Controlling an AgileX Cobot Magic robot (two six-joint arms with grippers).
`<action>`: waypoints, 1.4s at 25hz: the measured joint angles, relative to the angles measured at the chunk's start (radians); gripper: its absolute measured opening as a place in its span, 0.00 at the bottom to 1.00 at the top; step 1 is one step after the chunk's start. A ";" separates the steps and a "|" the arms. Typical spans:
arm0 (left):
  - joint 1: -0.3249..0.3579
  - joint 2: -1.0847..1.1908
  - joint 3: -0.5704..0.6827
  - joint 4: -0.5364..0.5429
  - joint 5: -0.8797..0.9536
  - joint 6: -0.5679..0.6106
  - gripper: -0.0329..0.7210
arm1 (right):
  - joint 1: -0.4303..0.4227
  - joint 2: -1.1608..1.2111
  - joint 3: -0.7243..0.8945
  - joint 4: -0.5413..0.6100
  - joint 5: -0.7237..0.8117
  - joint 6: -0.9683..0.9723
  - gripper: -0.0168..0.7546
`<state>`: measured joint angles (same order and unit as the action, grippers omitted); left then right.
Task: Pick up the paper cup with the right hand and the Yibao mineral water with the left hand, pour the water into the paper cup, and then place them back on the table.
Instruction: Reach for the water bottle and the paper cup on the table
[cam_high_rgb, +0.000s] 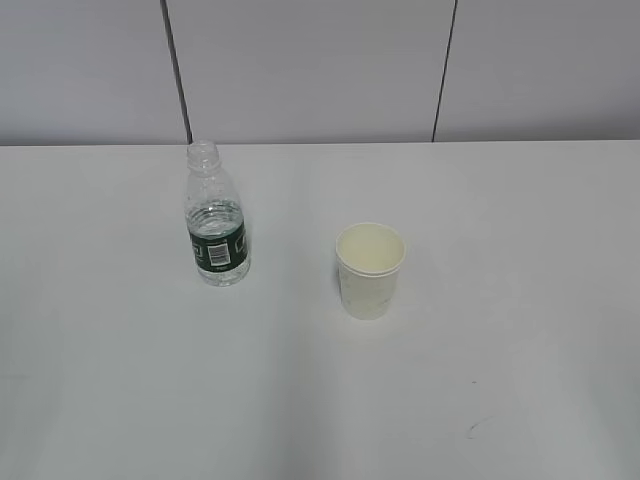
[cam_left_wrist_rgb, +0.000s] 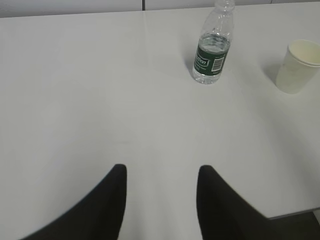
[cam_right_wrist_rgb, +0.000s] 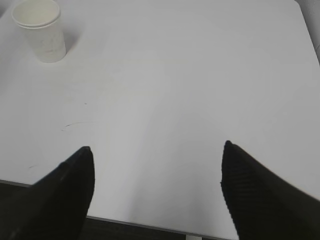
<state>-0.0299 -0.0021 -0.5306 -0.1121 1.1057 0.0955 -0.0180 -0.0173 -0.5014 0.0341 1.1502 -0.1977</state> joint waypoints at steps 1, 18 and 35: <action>0.000 0.000 0.000 0.000 0.000 0.000 0.44 | 0.000 0.000 0.000 0.000 0.000 0.000 0.78; 0.000 0.000 0.000 0.000 0.001 0.000 0.37 | 0.000 0.000 0.000 -0.001 0.000 0.000 0.78; 0.000 0.000 0.000 0.000 0.001 0.000 0.38 | 0.000 0.000 0.000 -0.002 0.000 0.000 0.78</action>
<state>-0.0299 -0.0021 -0.5306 -0.1121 1.1066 0.0955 -0.0180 -0.0173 -0.5014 0.0318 1.1502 -0.1977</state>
